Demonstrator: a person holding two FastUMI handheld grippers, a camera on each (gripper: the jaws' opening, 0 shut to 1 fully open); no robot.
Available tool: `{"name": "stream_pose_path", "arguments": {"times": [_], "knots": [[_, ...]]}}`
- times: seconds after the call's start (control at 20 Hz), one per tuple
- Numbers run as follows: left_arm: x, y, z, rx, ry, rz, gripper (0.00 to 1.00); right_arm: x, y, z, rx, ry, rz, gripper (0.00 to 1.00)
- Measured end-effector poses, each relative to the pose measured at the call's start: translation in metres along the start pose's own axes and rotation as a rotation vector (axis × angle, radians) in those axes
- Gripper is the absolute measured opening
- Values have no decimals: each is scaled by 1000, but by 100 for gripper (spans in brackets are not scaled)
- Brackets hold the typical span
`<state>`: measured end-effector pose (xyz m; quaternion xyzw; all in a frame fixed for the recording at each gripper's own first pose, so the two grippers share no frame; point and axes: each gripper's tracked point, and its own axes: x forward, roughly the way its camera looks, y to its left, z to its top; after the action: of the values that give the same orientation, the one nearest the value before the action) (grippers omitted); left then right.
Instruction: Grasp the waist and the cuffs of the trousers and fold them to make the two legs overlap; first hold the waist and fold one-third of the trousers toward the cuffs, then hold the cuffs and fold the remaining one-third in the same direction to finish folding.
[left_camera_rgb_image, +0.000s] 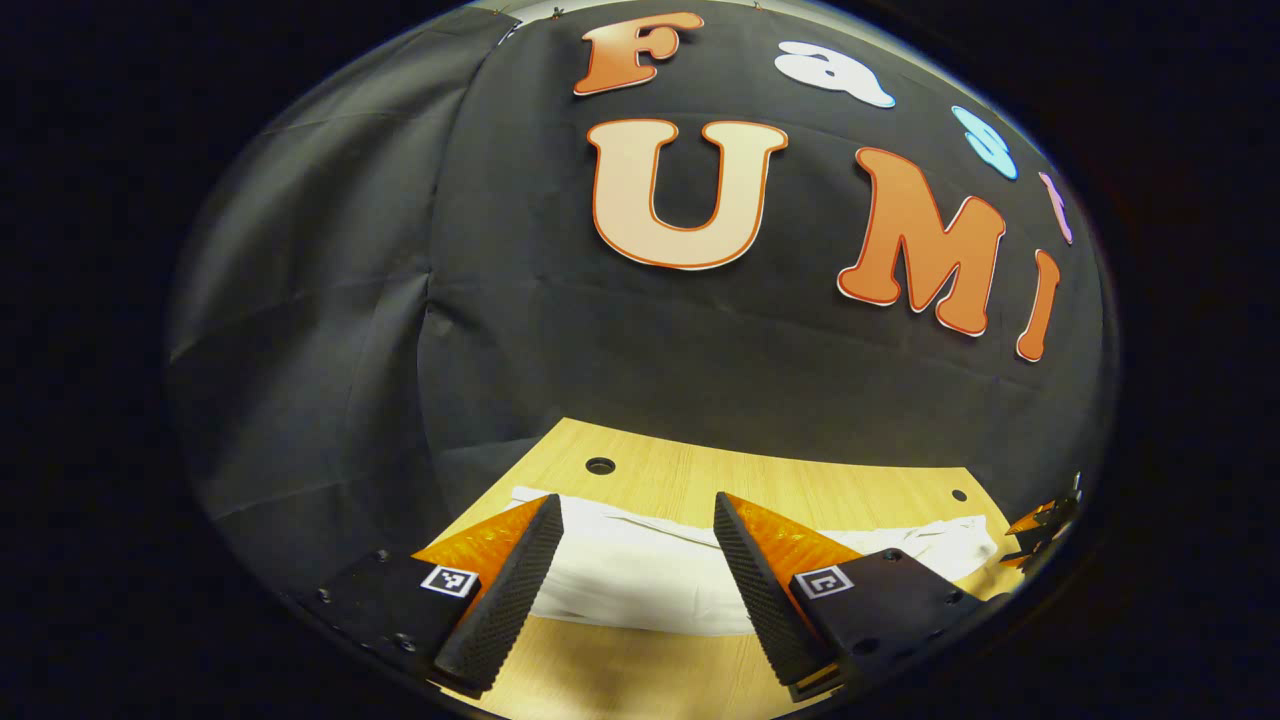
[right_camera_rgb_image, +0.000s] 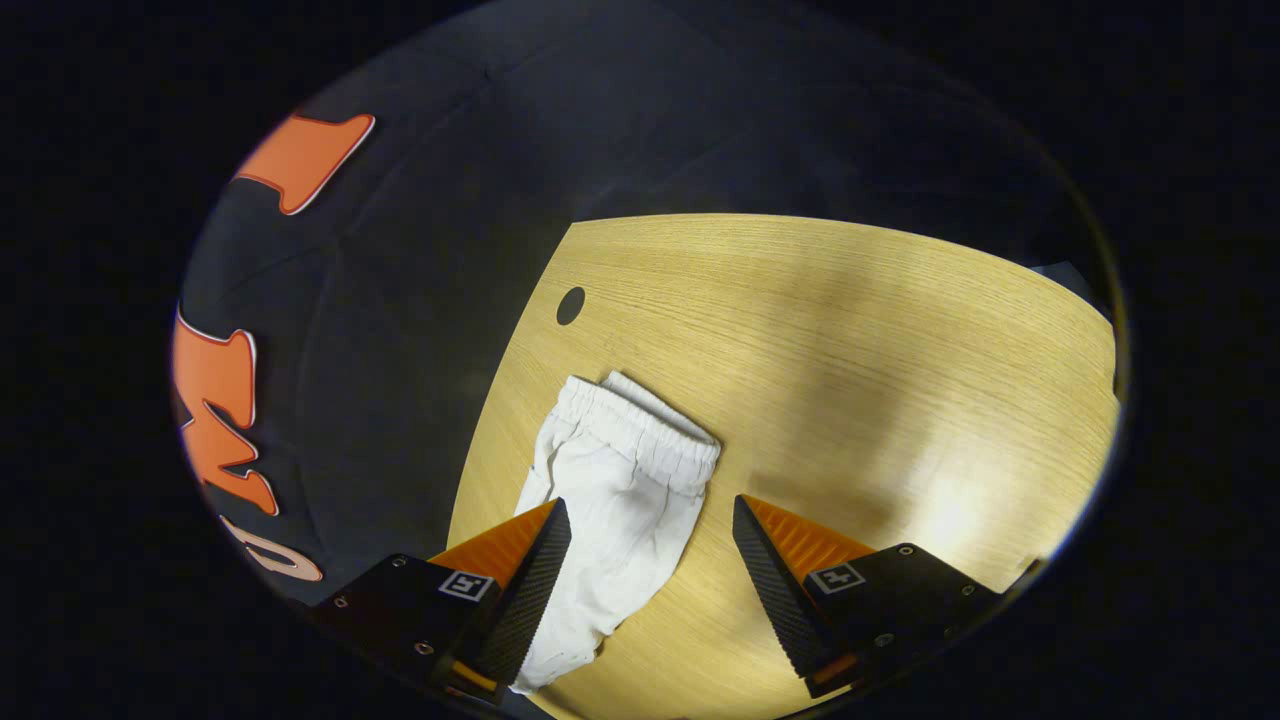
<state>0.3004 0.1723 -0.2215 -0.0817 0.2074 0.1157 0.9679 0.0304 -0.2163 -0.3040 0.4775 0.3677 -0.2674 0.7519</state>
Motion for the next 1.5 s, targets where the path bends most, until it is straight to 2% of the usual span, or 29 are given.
{"name": "stream_pose_path", "arguments": {"times": [0.25,0.5,0.7,0.9,0.95,1.0,1.05,1.15,1.25,1.4,1.5], "knots": [[13,-16,-7,-20,26,20,99,25,-9,2,23,50,-22,98],[20,-26,-14,-31,59,37,99,40,-1,8,71,71,9,97],[24,-31,-10,-10,62,49,99,47,-2,13,62,67,-2,92],[27,-31,-16,-43,84,66,99,51,-17,16,38,59,-34,64],[27,-30,-17,-48,86,71,99,52,-17,13,37,60,-34,36],[27,-30,-16,-50,87,76,99,51,-14,15,35,60,-25,38],[27,-28,-16,-52,87,80,99,54,-12,15,31,55,-21,25],[28,-25,-17,-61,94,87,99,52,-11,15,11,49,-11,14],[29,-22,-21,-77,104,87,99,47,-3,17,3,38,3,8],[31,-15,-24,-97,115,84,100,29,25,19,11,16,85,6],[33,-10,-25,-114,116,79,99,19,43,19,-1,6,110,6]]}}
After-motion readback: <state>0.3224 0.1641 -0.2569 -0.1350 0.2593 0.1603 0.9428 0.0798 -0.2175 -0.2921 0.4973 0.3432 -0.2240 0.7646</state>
